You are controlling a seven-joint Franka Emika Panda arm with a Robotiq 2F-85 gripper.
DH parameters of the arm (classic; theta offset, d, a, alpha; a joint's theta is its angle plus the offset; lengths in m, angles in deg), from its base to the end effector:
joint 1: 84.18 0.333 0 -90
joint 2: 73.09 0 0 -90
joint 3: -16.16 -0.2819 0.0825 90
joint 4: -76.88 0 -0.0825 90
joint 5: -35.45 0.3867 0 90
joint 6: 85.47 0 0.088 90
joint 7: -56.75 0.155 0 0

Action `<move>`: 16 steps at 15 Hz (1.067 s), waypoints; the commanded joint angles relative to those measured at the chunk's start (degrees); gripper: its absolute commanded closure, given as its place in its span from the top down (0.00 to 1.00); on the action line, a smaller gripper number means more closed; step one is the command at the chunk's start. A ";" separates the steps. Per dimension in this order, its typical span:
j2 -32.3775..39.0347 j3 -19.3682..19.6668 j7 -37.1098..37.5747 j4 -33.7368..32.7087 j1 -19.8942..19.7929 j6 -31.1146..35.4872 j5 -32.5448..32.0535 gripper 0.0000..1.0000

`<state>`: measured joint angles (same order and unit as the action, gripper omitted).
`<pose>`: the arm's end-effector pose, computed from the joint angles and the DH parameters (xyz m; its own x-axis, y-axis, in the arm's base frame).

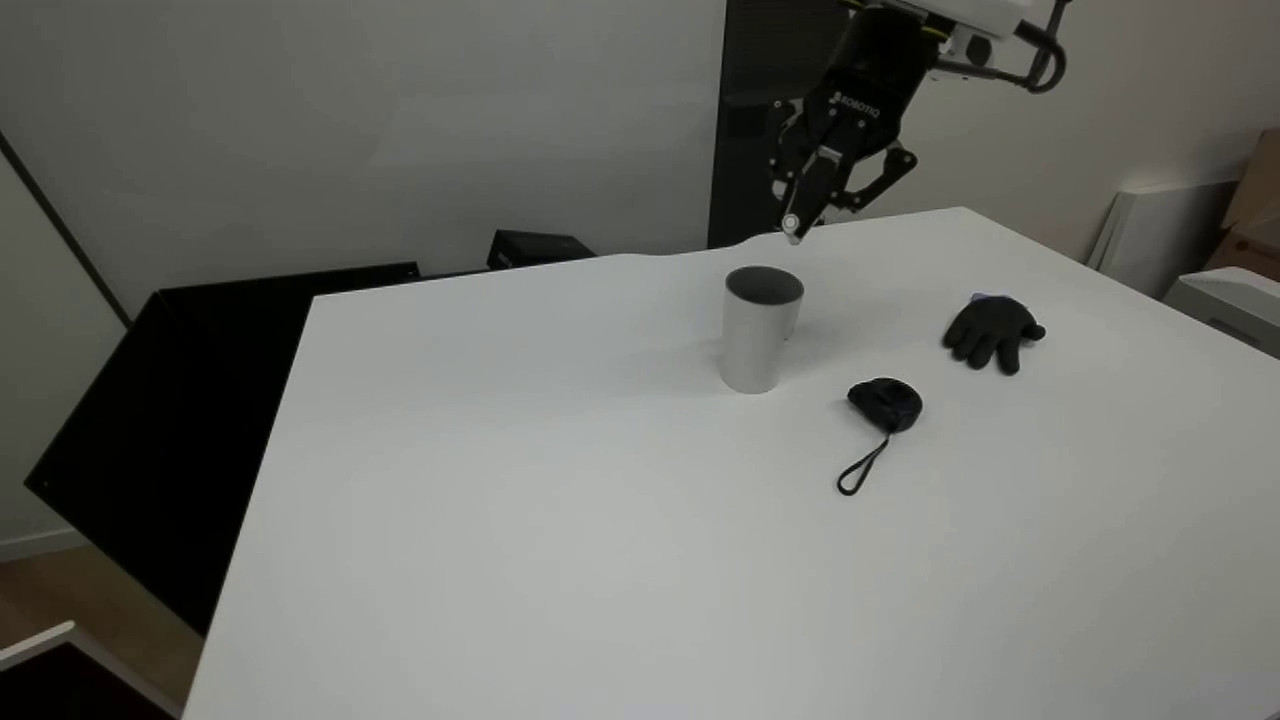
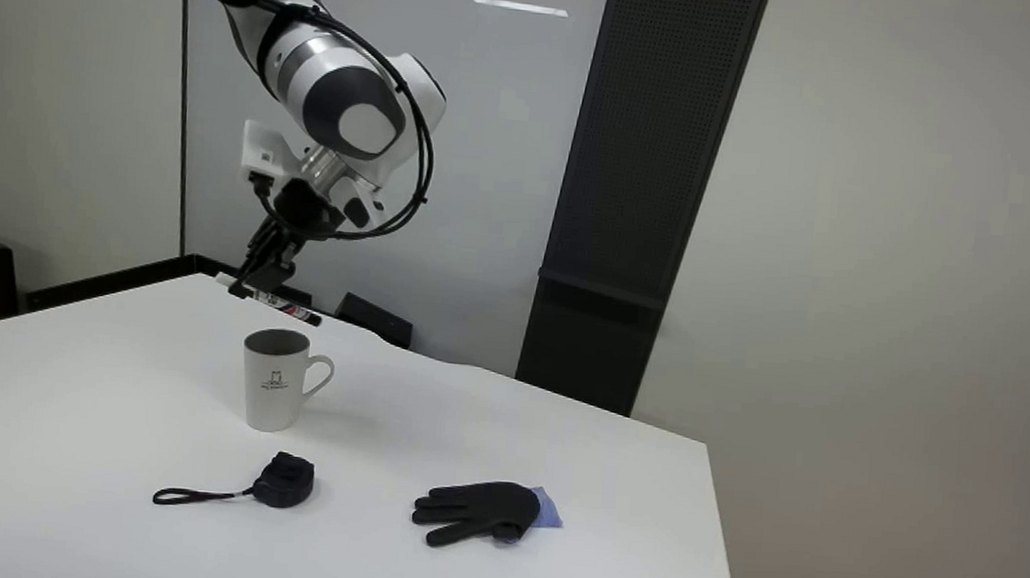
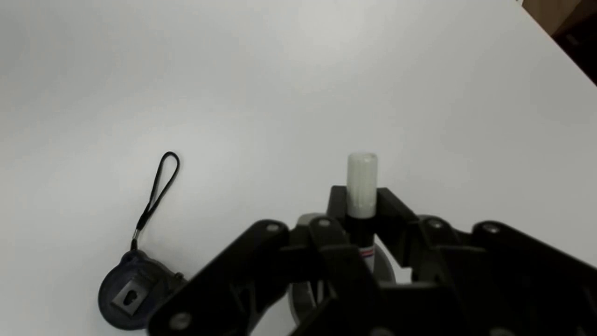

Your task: Put the marker inside the mug cup then put it back on the table

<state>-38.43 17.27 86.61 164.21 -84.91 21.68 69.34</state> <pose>0.6579 0.0481 0.2276 0.6519 -0.5802 -0.4882 -0.7423 -0.6199 -0.2545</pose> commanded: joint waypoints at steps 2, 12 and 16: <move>5.43 -1.62 5.49 -8.80 0.25 -3.98 2.01 0.08; 12.37 -2.72 6.98 -12.73 -2.12 -5.87 9.11 0.08; 14.96 -2.28 6.99 -13.13 -3.48 -5.88 13.07 0.08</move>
<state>-26.52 15.33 91.39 154.66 -86.88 17.65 79.93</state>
